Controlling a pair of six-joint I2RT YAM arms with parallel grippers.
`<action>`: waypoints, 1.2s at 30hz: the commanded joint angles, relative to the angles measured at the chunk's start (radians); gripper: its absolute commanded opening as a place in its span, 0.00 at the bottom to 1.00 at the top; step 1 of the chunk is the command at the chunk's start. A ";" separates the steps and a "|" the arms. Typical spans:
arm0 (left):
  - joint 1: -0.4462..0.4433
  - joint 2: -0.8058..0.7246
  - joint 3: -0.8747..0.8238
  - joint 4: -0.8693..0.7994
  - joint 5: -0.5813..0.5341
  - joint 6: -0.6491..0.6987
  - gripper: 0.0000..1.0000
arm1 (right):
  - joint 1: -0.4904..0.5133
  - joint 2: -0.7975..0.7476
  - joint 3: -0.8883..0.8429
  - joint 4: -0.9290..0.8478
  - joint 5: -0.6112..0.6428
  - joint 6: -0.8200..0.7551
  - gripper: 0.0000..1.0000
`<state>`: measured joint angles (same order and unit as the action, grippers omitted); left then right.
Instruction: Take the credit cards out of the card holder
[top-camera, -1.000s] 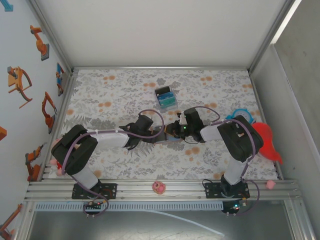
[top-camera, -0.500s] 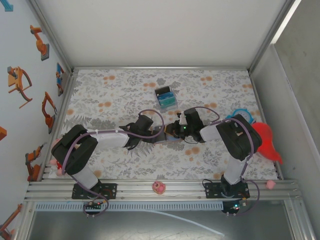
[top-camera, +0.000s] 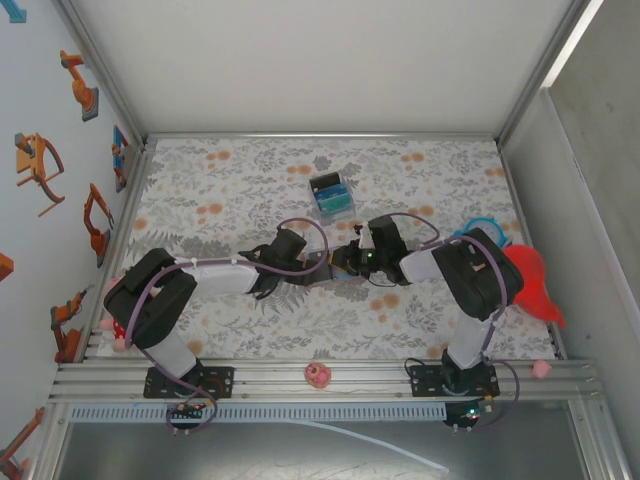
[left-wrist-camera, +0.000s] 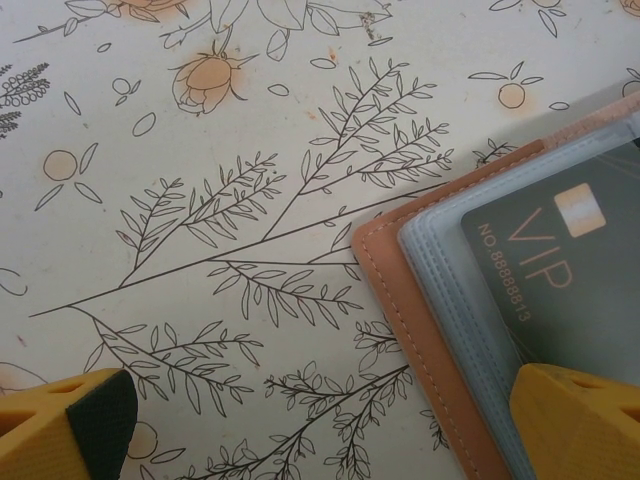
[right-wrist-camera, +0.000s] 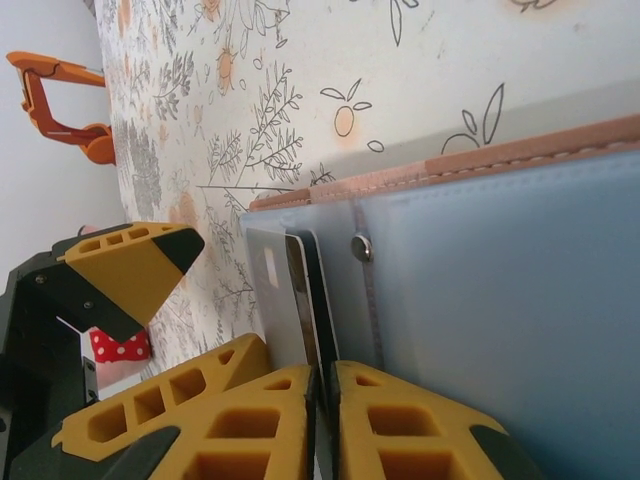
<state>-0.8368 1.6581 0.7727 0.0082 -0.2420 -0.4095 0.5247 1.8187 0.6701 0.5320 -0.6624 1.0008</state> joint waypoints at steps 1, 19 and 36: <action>-0.001 0.039 0.011 -0.054 0.027 0.008 0.97 | 0.009 0.011 0.013 0.020 -0.046 0.003 0.08; 0.045 -0.003 -0.013 -0.080 0.021 0.069 0.97 | -0.022 -0.116 0.030 -0.270 0.092 -0.152 0.00; 0.002 -0.087 0.055 -0.122 0.008 0.101 0.97 | -0.023 -0.129 0.036 -0.293 0.097 -0.124 0.00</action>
<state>-0.8188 1.6054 0.7895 -0.0830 -0.2207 -0.3347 0.5079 1.7153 0.6987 0.2657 -0.5861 0.8673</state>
